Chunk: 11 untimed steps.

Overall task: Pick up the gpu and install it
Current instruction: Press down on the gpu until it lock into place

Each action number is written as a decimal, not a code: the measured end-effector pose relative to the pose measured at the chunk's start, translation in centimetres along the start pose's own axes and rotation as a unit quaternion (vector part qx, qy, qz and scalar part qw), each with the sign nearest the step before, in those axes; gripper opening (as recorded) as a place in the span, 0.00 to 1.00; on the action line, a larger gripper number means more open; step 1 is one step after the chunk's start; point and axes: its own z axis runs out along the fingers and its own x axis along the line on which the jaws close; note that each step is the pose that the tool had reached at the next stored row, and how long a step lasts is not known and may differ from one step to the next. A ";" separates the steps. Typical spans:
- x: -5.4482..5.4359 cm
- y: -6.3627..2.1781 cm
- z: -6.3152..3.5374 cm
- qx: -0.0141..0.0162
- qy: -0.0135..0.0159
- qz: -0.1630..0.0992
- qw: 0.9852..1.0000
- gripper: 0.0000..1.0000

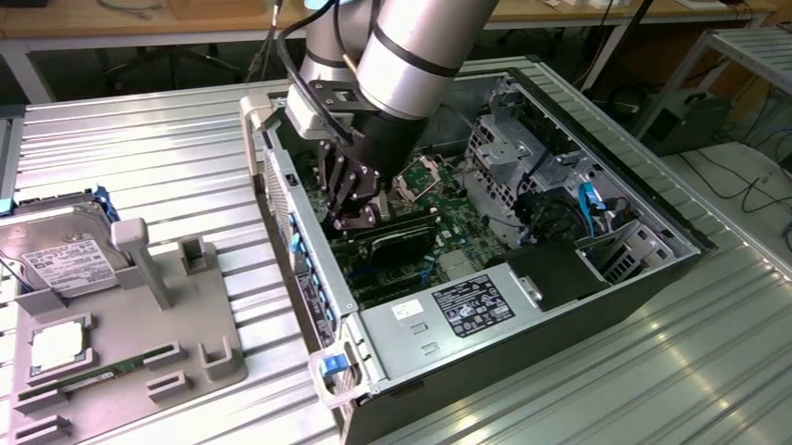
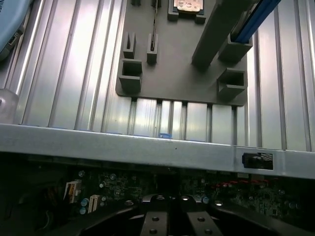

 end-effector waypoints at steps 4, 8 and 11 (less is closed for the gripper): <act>-0.1 -0.05 0.13 0.011 0.002 -0.001 1.000 0.11; -0.1 -0.16 0.45 0.017 0.003 -0.002 1.000 0.11; -0.1 -0.32 1.00 0.018 0.003 -0.002 1.000 0.11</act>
